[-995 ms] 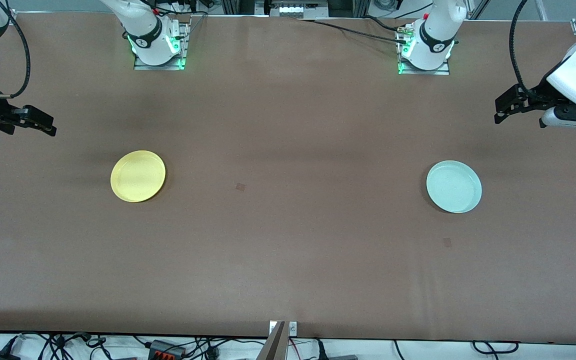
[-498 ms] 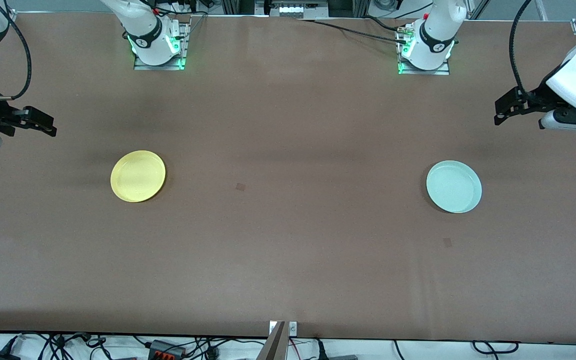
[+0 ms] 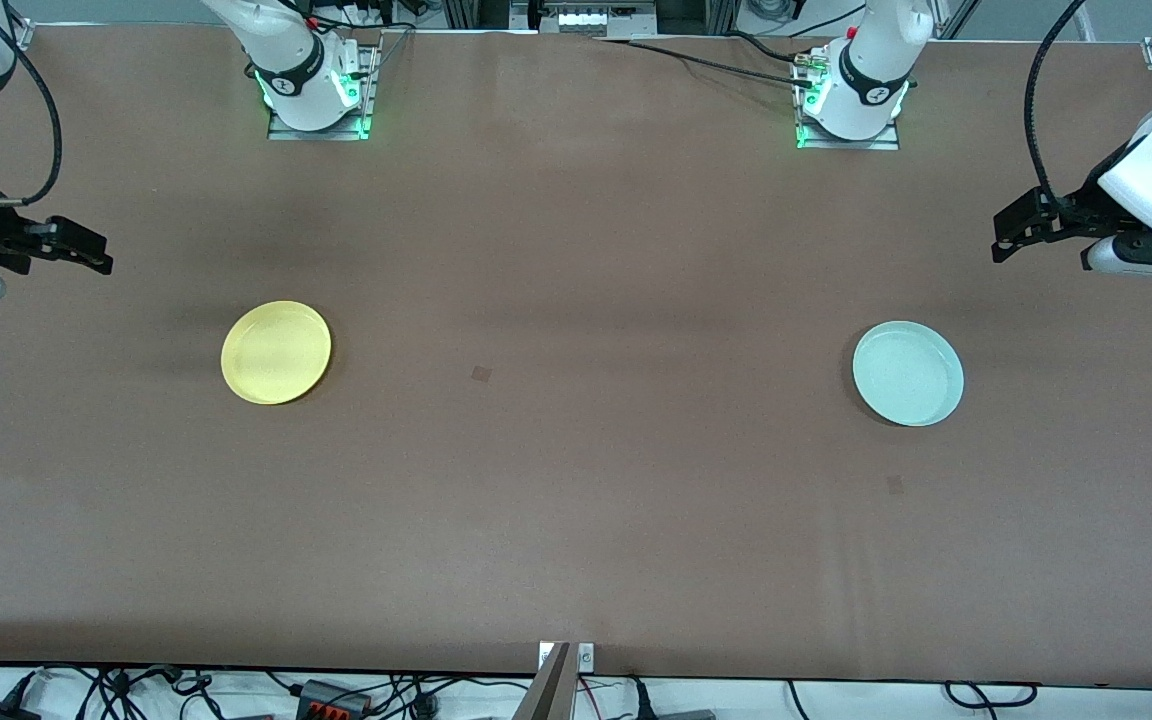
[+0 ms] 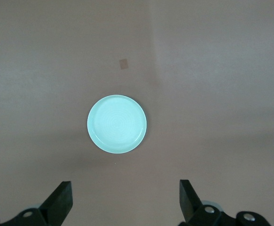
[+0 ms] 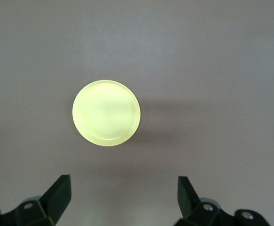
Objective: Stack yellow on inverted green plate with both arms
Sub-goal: 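Reach the right gripper to the yellow plate while the left gripper reaches the green plate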
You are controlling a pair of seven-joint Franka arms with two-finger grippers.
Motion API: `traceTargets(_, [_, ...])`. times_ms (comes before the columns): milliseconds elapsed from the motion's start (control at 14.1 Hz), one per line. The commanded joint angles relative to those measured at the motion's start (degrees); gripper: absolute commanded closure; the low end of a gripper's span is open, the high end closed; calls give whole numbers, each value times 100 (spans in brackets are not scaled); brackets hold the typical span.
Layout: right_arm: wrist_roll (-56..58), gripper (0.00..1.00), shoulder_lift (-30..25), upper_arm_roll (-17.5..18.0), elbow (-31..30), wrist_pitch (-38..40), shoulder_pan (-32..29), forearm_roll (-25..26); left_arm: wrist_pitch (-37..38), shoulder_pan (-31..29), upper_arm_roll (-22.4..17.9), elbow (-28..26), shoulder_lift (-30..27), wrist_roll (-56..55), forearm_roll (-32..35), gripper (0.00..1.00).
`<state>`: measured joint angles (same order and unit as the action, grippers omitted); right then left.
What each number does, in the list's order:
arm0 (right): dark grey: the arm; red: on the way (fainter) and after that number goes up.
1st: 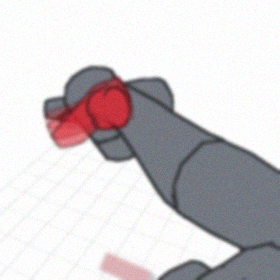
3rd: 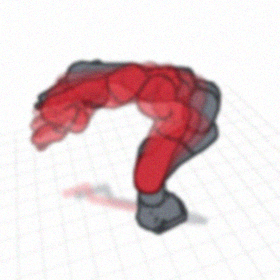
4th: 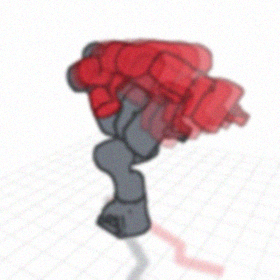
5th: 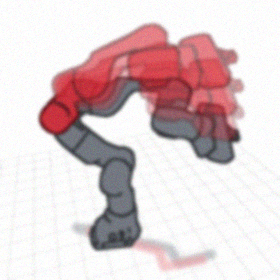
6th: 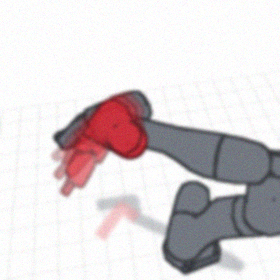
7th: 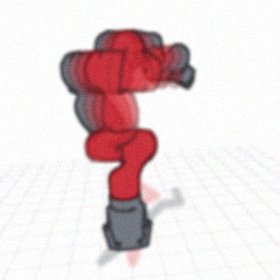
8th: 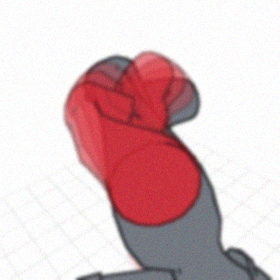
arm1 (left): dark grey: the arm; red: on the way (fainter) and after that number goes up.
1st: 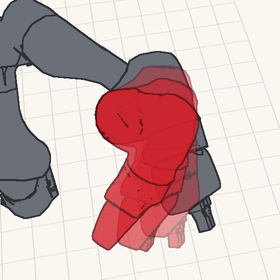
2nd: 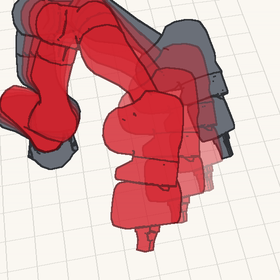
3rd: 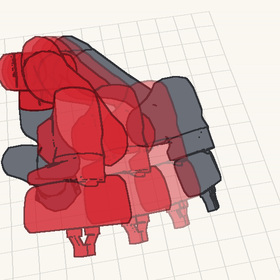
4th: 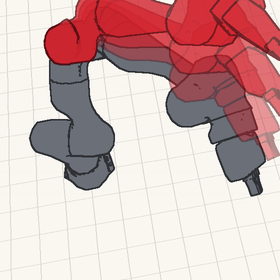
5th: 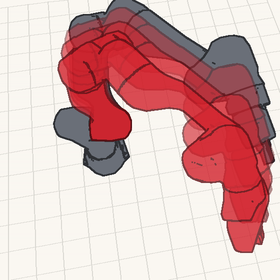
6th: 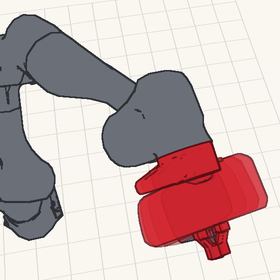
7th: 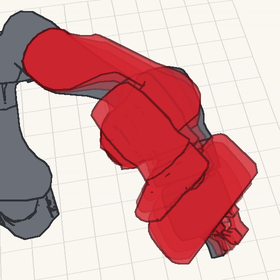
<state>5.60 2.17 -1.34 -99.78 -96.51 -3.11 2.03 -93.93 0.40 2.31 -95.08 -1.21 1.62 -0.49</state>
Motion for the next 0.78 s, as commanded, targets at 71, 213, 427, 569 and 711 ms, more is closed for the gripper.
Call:
traceTargets(71, [266,0,450,38,11,18,-40,-10,129,-13,-3,463,410,67,-162,0])
traceTargets(213, [257,0,626,47,11,-17,-23,-10,129,-100,-20,665,673,84,-180,0])
traceTargets(427, [257,0,943,47,20,-70,-32,-10,85,-399,-29,744,1208,145,-452,0])
traceTargets(569, [257,0,1197,47,20,-105,-49,-10,77,-863,-29,824,1403,285,-469,0])
traceTargets(711, [257,0,1469,47,20,-140,-67,-10,50,-1146,-29,815,1885,409,-505,0])
